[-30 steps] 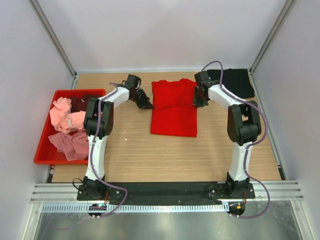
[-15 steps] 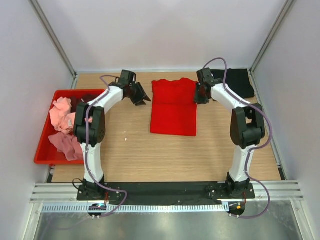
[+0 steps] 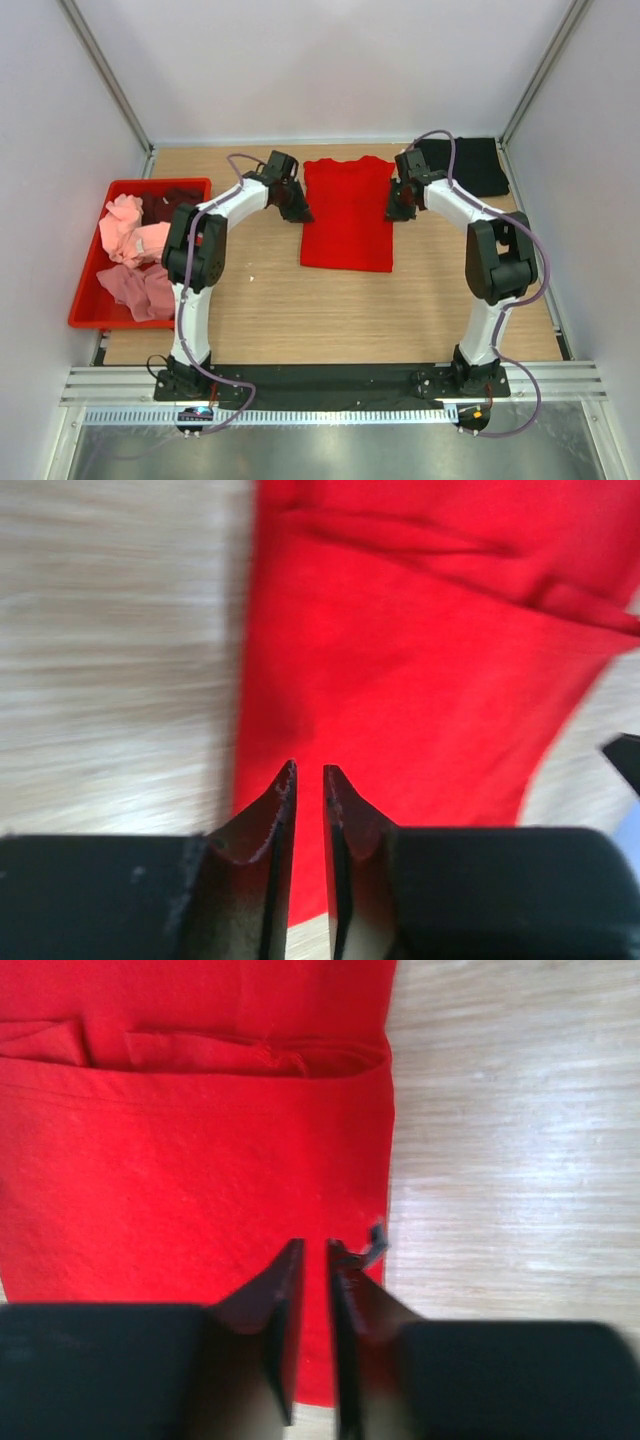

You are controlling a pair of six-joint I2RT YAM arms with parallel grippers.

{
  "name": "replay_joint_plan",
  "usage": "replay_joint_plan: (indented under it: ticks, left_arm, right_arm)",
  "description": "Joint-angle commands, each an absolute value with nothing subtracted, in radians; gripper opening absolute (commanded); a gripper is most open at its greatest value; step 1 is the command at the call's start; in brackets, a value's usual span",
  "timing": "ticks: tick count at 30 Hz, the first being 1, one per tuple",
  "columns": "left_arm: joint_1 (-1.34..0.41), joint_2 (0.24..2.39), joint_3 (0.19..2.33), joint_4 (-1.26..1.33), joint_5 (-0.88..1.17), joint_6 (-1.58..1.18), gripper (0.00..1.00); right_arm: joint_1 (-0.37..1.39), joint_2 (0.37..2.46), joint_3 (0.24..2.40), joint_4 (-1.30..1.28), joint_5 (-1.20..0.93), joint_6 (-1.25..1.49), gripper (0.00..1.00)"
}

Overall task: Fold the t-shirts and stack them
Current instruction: Fold the tshirt

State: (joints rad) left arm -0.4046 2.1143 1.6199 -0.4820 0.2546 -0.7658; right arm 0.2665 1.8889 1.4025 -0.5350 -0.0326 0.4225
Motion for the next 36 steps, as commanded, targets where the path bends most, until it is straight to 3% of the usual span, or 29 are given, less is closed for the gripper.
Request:
replay_joint_plan:
  ticks: [1, 4, 11, 24, 28, 36]
  left_arm:
    - [-0.397, 2.067, 1.638, -0.561, 0.184, -0.71, 0.18]
    - [-0.397, 1.961, 1.522, -0.554, 0.17, -0.681, 0.22]
    - [-0.416, 1.793, 1.232, -0.342, 0.4, -0.721, 0.22]
    - [-0.436, 1.816, 0.997, -0.255, 0.379, -0.759, 0.21]
    - [-0.436, 1.753, 1.0, -0.294, 0.364, -0.753, 0.27]
    - [-0.434, 1.735, 1.057, -0.387, 0.278, -0.736, 0.38]
  right_arm:
    - [0.27, 1.872, 1.431, -0.581, -0.025, 0.43, 0.27]
    - [0.268, 1.781, 1.35, -0.618, -0.072, 0.437, 0.3]
    - [0.268, 1.605, 1.123, -0.537, -0.271, 0.437, 0.25]
    - [0.268, 1.626, 0.954, -0.472, -0.129, 0.408, 0.24]
    - [0.27, 1.58, 0.937, -0.508, -0.106, 0.406, 0.25]
    - [0.259, 1.494, 0.867, -0.457, -0.179, 0.448, 0.47]
